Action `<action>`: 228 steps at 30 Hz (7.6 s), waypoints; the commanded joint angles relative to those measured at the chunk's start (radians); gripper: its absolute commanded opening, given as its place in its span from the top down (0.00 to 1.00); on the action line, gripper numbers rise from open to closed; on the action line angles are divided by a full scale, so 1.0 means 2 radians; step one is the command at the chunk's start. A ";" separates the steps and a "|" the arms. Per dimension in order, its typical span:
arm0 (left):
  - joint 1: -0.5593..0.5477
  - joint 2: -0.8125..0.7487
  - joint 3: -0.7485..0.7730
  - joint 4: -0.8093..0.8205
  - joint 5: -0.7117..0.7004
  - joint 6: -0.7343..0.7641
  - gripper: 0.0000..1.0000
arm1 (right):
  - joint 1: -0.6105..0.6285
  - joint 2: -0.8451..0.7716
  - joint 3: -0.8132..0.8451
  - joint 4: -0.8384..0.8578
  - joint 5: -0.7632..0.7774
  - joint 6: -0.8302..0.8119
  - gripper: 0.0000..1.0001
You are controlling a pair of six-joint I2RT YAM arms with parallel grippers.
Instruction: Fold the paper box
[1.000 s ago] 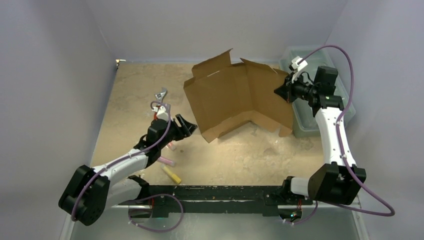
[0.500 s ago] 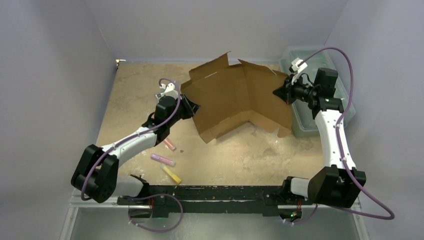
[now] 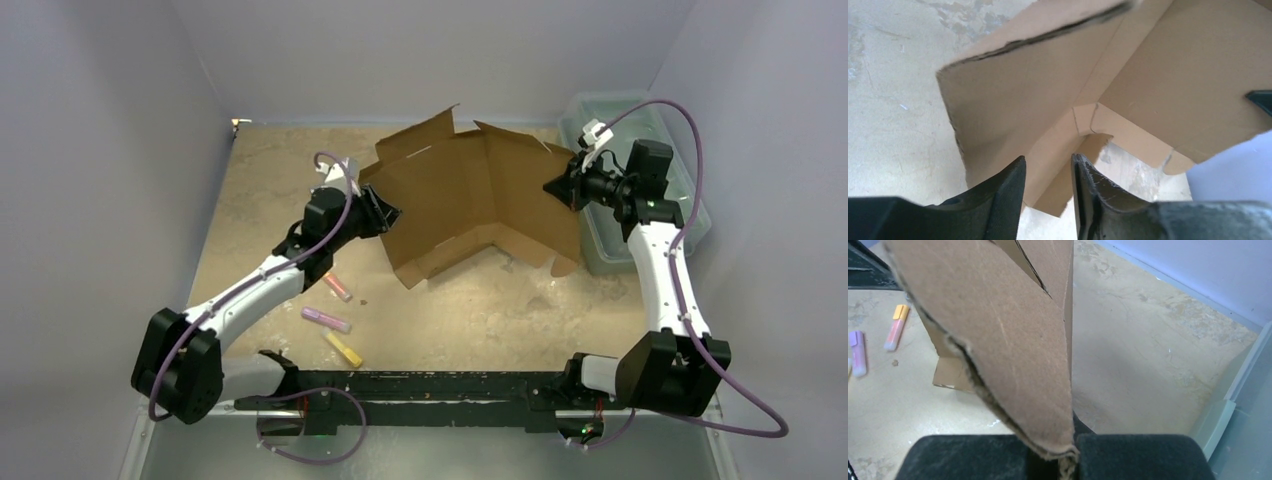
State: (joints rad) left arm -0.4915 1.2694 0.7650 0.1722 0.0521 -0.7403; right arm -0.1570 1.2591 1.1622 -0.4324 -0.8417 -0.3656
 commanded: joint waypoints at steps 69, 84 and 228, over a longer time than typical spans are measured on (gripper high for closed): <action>0.103 -0.145 -0.199 0.185 -0.007 0.123 0.11 | -0.015 -0.040 0.139 0.000 -0.139 0.009 1.00; 0.263 -0.052 -0.104 0.303 0.253 0.055 0.06 | -0.015 -0.041 0.186 -0.038 -0.132 0.022 1.00; 0.163 0.150 -0.016 0.254 0.186 -0.046 0.54 | 0.013 0.087 -0.020 0.085 -0.010 0.126 1.00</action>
State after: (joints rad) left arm -0.2077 1.6043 0.7136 0.6140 0.3668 -0.8162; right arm -0.1406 1.4208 1.1286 -0.2333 -0.9241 -0.0456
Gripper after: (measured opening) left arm 0.417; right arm 0.008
